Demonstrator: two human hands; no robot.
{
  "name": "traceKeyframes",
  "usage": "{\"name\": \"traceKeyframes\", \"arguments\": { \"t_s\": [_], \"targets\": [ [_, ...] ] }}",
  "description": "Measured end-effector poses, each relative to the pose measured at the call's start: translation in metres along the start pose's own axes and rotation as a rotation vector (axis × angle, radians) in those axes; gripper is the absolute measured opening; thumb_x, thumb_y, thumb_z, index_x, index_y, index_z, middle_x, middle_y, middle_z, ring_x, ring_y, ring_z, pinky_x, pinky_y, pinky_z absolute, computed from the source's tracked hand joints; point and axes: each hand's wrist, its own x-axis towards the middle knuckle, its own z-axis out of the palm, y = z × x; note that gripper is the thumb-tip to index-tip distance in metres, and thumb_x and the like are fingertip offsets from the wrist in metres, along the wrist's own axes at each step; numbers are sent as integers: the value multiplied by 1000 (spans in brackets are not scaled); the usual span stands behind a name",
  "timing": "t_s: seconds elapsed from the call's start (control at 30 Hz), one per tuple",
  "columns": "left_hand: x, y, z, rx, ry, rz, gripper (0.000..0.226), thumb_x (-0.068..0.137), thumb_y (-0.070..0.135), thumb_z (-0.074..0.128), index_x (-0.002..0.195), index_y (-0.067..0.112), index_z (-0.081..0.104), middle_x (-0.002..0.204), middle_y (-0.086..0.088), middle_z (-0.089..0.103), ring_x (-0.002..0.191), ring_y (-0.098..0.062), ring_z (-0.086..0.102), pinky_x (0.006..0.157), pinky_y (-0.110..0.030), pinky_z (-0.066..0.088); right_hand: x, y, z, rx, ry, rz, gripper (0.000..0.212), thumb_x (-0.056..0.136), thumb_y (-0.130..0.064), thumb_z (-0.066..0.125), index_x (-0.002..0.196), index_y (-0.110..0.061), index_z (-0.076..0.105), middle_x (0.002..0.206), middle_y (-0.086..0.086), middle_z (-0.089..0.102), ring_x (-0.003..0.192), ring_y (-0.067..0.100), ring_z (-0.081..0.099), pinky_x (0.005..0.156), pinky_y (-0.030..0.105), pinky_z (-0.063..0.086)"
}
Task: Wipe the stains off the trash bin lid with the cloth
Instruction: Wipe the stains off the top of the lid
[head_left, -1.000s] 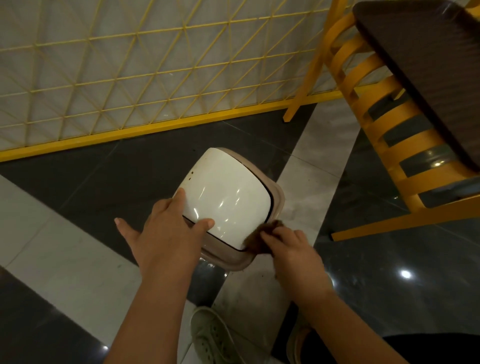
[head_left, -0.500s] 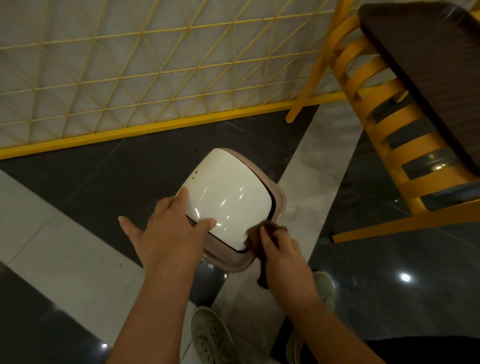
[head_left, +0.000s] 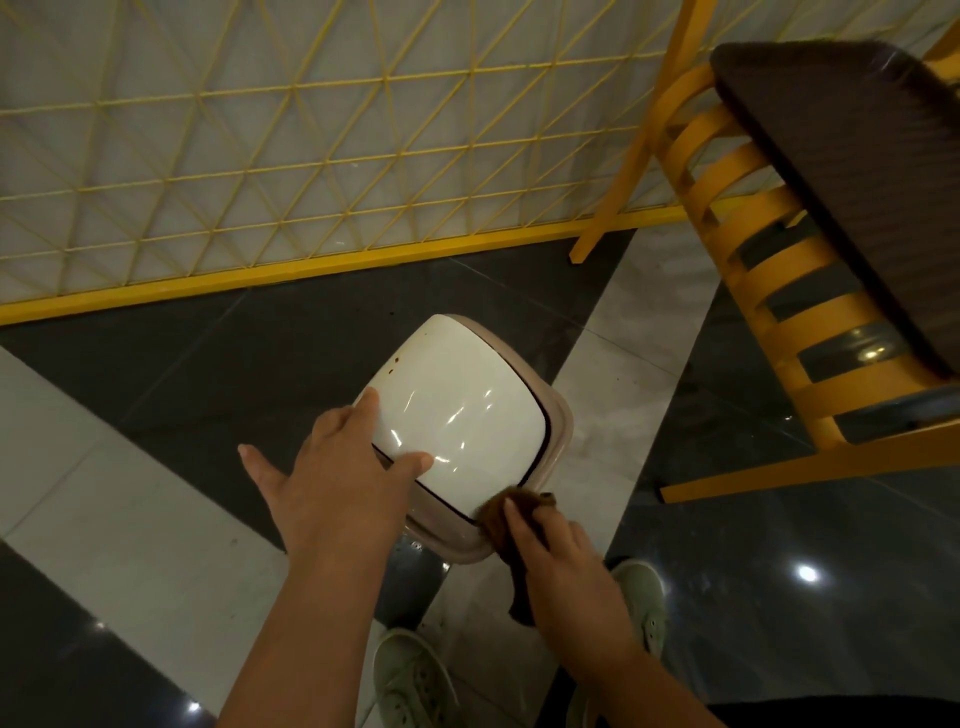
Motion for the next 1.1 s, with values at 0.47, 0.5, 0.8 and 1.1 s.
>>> {"name": "traceKeyframes", "arguments": {
  "t_s": [0.47,0.5,0.8,1.1],
  "targets": [
    [2,0,-1,-34,-28,-12,74,87,55,54,150,35,20,150,5,33,133,-20,43,113,-54,-14,64,-19,-38,322,441,119,58,96,-18,45,149,-23,23,143,3,34,126,16,40,104,34,43],
    [2,0,0,-30,-28,-12,74,88,54,54,150,35,19,150,5,32,133,-20,43,113,-54,-14,65,-26,-38,289,441,73,56,95,-17,46,148,-20,27,142,6,36,127,19,40,104,37,43],
    [1,0,2,-60,-27,-7,74,87,55,56,149,35,20,150,4,33,134,-20,42,113,-54,-14,97,-11,-83,107,438,-26,43,91,-19,50,133,-19,52,132,6,50,117,22,47,96,38,48],
    [2,0,5,-92,-5,-8,73,86,52,57,149,35,23,147,5,35,128,-19,47,115,-56,-10,114,-49,-95,-160,344,-254,52,84,-16,63,133,-26,50,135,3,46,116,25,42,87,38,48]
  ]
}}
